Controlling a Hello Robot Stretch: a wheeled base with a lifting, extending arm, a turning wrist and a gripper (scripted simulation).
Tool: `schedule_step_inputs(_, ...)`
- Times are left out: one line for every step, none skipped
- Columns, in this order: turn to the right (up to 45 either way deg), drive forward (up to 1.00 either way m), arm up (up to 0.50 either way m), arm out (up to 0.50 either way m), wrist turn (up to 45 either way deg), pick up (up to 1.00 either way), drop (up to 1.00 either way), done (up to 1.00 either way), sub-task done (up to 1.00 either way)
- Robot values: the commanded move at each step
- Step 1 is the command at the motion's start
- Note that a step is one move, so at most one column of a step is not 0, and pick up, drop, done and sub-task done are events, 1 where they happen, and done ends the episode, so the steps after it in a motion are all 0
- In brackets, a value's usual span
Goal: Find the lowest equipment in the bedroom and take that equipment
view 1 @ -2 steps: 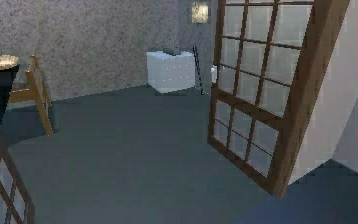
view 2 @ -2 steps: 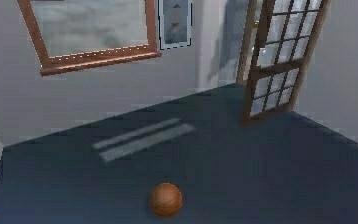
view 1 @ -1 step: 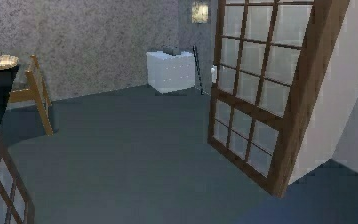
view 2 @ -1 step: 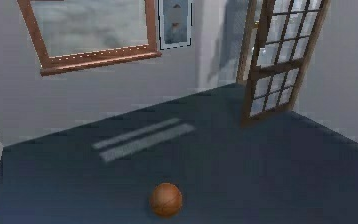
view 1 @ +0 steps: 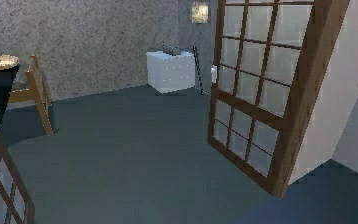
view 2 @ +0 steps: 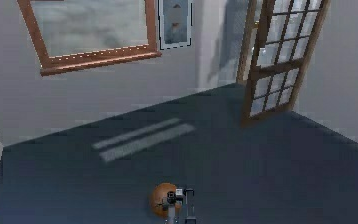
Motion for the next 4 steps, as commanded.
schedule_step_inputs(0.0,0.00,0.00,0.00,45.0,0.00,0.00,0.00,0.00)
schedule_step_inputs(0.0,0.00,0.00,0.00,45.0,0.00,0.00,0.00,0.00)
schedule_step_inputs(0.0,0.00,0.00,0.00,45.0,0.00,0.00,0.00,0.00)
schedule_step_inputs(0.0,0.00,0.00,0.00,27.0,0.00,0.00,0.00,0.00)
